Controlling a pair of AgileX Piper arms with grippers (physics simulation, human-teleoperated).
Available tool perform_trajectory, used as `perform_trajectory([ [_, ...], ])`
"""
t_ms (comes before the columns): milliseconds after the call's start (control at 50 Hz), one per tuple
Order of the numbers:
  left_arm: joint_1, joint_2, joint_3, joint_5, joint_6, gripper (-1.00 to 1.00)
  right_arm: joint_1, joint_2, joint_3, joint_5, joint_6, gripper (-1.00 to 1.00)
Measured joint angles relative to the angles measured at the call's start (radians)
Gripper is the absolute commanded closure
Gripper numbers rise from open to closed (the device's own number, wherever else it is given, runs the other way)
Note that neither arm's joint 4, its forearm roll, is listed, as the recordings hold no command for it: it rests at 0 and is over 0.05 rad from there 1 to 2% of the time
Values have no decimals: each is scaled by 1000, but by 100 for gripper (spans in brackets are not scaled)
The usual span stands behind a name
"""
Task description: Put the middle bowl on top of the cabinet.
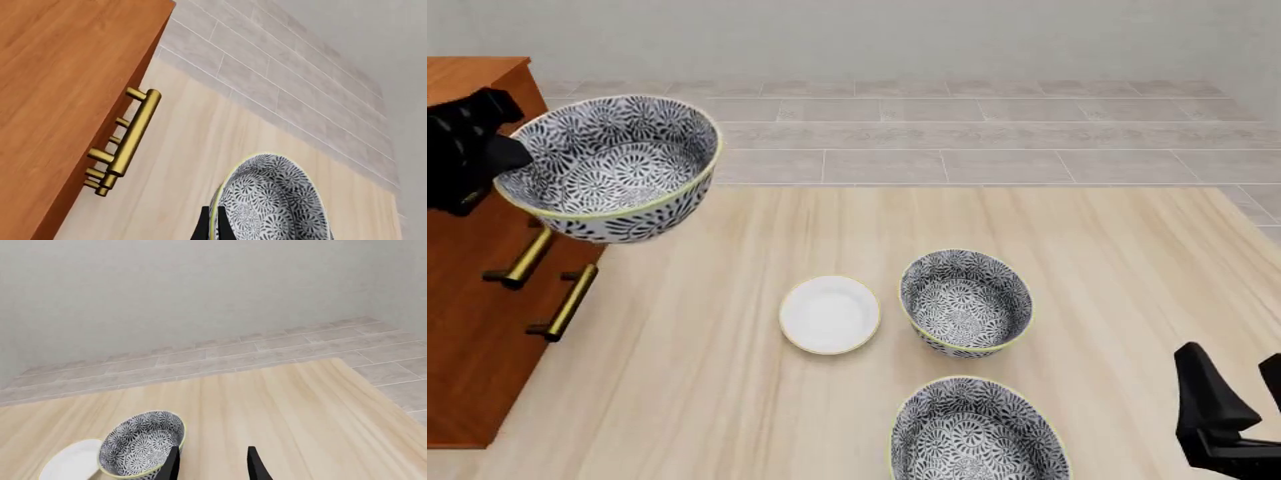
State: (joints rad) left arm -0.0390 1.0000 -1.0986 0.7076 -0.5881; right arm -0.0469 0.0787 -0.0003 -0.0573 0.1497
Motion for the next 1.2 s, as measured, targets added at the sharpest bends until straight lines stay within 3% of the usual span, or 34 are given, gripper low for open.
perform_trajectory([
  [1200, 187, 107, -229, 101, -54, 100, -1, 16, 0, -13, 5, -100],
])
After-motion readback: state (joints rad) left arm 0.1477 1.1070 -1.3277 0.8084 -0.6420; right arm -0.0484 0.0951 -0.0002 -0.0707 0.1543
